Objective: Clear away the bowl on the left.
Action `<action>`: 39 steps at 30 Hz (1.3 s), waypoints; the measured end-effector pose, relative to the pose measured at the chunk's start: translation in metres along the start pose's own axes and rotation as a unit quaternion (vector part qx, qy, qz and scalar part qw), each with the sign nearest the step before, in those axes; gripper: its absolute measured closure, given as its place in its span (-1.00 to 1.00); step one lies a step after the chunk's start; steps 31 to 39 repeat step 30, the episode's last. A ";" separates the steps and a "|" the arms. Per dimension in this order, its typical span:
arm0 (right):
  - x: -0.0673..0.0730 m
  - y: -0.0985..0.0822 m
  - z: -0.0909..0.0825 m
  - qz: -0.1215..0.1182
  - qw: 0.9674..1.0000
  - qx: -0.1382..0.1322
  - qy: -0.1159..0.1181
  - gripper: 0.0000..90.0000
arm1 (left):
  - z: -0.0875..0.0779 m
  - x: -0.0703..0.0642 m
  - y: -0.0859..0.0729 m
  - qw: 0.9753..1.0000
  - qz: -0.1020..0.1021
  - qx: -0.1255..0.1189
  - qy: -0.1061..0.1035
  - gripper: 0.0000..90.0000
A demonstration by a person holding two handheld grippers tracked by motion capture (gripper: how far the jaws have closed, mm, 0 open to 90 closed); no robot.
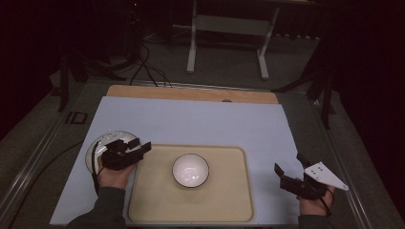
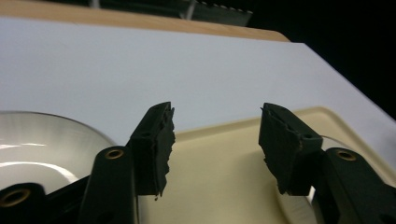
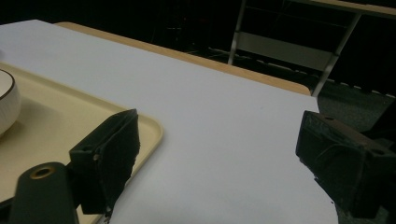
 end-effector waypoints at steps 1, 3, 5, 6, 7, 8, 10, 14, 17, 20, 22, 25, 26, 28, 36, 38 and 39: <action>0.000 0.000 0.000 0.000 1.000 0.000 0.000 -0.71 | -0.004 0.004 0.000 1.000 0.003 -0.003 0.006 -0.01; 0.000 0.000 0.000 -0.001 1.000 0.000 0.001 -0.71 | -0.012 0.013 -0.001 1.000 0.007 -0.009 0.018 -0.02; 0.001 0.000 0.000 -0.001 1.000 0.000 0.001 -0.71 | -0.020 0.023 -0.001 0.999 0.002 -0.022 0.026 -0.02; 0.001 0.000 0.000 -0.001 1.000 0.000 0.001 -0.71 | -0.026 0.028 -0.001 0.999 -0.003 -0.031 0.027 -0.02; 0.001 0.000 0.000 -0.001 1.000 0.000 0.001 -0.71 | -0.029 0.031 -0.001 0.999 -0.004 -0.035 0.029 -0.02; 0.001 0.000 0.000 -0.001 1.000 0.000 0.001 -0.71 | -0.033 0.036 -0.002 0.999 -0.002 -0.038 0.033 -0.02; 0.001 0.000 0.000 -0.001 1.000 0.000 0.001 -0.71 | -0.038 0.042 -0.004 0.998 0.003 -0.040 0.040 -0.03; 0.001 0.000 0.000 0.000 1.000 0.001 0.001 -0.71 | -0.048 0.054 -0.009 0.997 0.021 -0.043 0.062 -0.03; 0.001 0.000 0.000 -0.001 1.000 0.000 0.001 -0.71 | -0.056 0.061 -0.013 0.995 0.028 -0.049 0.078 -0.04; 0.001 0.000 -0.001 0.000 1.000 -0.001 0.001 -0.71 | -0.063 0.070 -0.018 0.994 0.029 -0.052 0.095 -0.05; 0.001 0.000 -0.001 0.000 1.000 -0.001 0.001 -0.71 | -0.065 0.073 -0.019 0.993 0.027 -0.054 0.097 -0.05; 0.001 0.000 -0.001 0.000 1.000 0.000 0.001 -0.71 | -0.070 0.084 -0.021 0.993 -0.002 -0.067 0.098 -0.05; 0.001 0.000 -0.001 -0.001 1.000 0.000 0.001 -0.71 | -0.071 0.086 -0.021 0.993 -0.008 -0.068 0.096 -0.06; 0.002 0.000 0.000 -0.001 1.000 0.001 0.001 -0.71 | -0.070 0.089 -0.021 0.993 -0.015 -0.071 0.097 -0.06; 0.002 0.000 0.001 0.000 1.000 0.001 0.002 -0.71 | -0.070 0.090 -0.021 0.993 -0.016 -0.070 0.097 -0.06; 0.002 0.000 0.001 0.000 1.000 0.001 0.002 -0.71 | -0.070 0.090 -0.021 0.993 -0.016 -0.070 0.097 -0.06; 0.002 0.000 0.001 0.000 1.000 0.001 0.002 -0.71 | -0.070 0.090 -0.021 0.993 -0.016 -0.070 0.097 -0.06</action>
Point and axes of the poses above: each handheld gripper's, and its own axes: z roughly forward along the jaws, y roughly out of its top, x roughly to its left, the point moved 10 cm from there along z, roughly forward along the jaws, and after that the axes turned 14 degrees about x, right-handed, at the moved point
